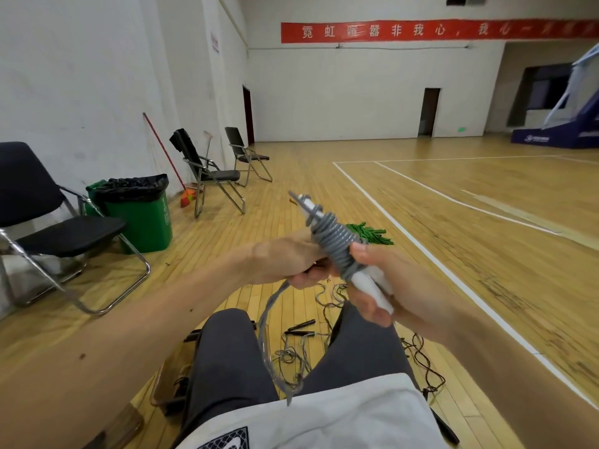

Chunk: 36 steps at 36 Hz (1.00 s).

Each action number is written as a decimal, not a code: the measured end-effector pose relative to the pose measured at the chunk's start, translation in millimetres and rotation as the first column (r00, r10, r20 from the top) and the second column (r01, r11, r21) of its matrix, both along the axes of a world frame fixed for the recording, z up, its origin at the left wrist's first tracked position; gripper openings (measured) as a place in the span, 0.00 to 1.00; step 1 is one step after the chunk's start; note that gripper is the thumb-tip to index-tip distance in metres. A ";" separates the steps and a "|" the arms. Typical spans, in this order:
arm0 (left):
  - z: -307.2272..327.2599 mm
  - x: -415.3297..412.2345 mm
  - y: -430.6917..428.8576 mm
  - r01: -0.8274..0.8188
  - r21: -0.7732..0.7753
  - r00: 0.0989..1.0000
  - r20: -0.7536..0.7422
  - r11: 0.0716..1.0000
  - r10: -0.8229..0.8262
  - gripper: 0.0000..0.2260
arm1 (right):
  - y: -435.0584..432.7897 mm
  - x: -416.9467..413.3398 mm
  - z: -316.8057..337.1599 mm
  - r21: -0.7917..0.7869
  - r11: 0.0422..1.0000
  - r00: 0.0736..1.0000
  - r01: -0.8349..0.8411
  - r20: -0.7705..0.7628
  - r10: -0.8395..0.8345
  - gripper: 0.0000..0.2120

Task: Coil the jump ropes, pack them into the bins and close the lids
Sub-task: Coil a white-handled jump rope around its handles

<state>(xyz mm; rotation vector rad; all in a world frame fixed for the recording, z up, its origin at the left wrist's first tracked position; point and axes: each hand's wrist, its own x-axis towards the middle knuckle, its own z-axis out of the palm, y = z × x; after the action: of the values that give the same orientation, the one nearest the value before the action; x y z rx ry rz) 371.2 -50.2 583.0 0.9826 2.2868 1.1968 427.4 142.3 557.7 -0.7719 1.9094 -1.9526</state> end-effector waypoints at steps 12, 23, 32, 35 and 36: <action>1.9 1.0 -7.8 -0.151 -0.082 0.987 0.034 0.985 0.154 0.17 | 25.1 -38.9 1.1 -0.054 0.927 0.923 0.372 0.126 -0.363 0.28; 10.8 34.8 19.3 -0.157 -0.386 0.929 -0.370 0.909 0.003 0.18 | 23.0 -43.2 -16.2 0.257 0.861 0.898 0.439 -0.143 -0.416 0.35; 47.5 32.0 14.3 -0.269 -0.588 0.793 -0.585 0.763 -0.171 0.16 | 12.2 -30.7 -7.8 0.445 0.813 0.905 0.375 -0.368 -0.216 0.31; 55.2 26.5 13.5 -0.249 -0.580 0.753 -0.620 0.776 -0.221 0.20 | 8.0 -29.6 -8.8 0.518 0.787 0.909 0.335 -0.396 -0.127 0.36; 57.2 24.3 12.4 -0.232 -0.570 0.749 -0.622 0.788 -0.229 0.20 | 7.5 -28.8 -8.7 0.529 0.784 0.911 0.326 -0.398 -0.111 0.36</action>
<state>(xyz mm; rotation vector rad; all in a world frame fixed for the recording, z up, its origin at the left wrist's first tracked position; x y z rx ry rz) 395.5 -37.8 640.2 1.2484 2.9023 -0.0479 398.5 149.8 548.9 -0.7546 2.7321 -1.2285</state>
